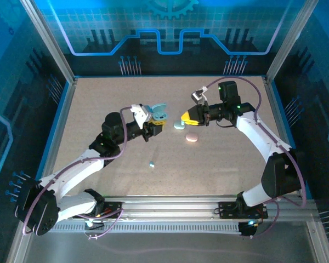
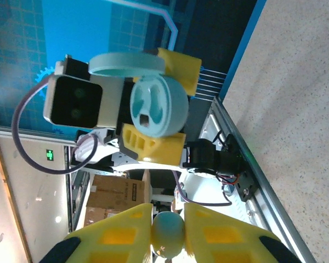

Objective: Insert wireless bluetooth earbuds into charging case

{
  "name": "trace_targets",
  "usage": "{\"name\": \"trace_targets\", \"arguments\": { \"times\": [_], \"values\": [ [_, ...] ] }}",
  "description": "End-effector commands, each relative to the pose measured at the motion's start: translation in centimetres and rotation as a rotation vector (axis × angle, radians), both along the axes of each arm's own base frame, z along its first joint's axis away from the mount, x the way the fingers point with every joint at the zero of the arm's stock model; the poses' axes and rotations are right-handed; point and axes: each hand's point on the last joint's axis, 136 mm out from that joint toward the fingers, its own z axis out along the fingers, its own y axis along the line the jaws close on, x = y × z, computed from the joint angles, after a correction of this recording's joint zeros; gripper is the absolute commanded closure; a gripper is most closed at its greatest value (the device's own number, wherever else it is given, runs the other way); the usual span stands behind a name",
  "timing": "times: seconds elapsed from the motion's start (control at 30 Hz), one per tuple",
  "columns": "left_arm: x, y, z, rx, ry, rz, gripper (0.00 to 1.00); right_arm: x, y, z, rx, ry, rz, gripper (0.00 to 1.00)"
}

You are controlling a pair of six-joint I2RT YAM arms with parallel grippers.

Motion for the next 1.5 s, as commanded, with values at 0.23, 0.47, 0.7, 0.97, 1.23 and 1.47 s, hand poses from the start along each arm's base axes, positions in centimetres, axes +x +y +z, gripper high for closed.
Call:
{"name": "trace_targets", "arguments": {
  "times": [0.23, 0.47, 0.7, 0.97, 1.23, 1.47],
  "values": [
    [-1.9, -1.9, 0.1, -0.002, -0.08, -0.157, 0.67, -0.6, 1.1, 3.3, 0.004, -0.054, 0.0, 0.79],
    [-1.9, -2.6, -0.3, 0.009, -0.07, -0.191, 0.67, 0.1, 2.0, 3.0, -0.038, -0.007, -0.056, 0.79],
    [-1.4, -2.8, -0.2, 0.002, -0.058, -0.185, 0.67, 0.5, 2.3, 2.4, -0.062, 0.063, -0.098, 0.79],
    [-0.8, -2.8, -0.1, -0.014, -0.054, -0.164, 0.67, 0.6, 2.3, 2.3, -0.054, 0.105, -0.118, 0.79],
    [-0.5, -2.9, 0.0, -0.025, -0.056, -0.153, 0.67, 0.3, 2.3, 2.3, -0.05, 0.104, -0.119, 0.78],
    [0.0, -3.2, -0.6, -0.022, -0.073, -0.139, 0.67, -0.4, 2.7, 2.7, -0.096, -0.009, -0.148, 0.79]
  ]
}}
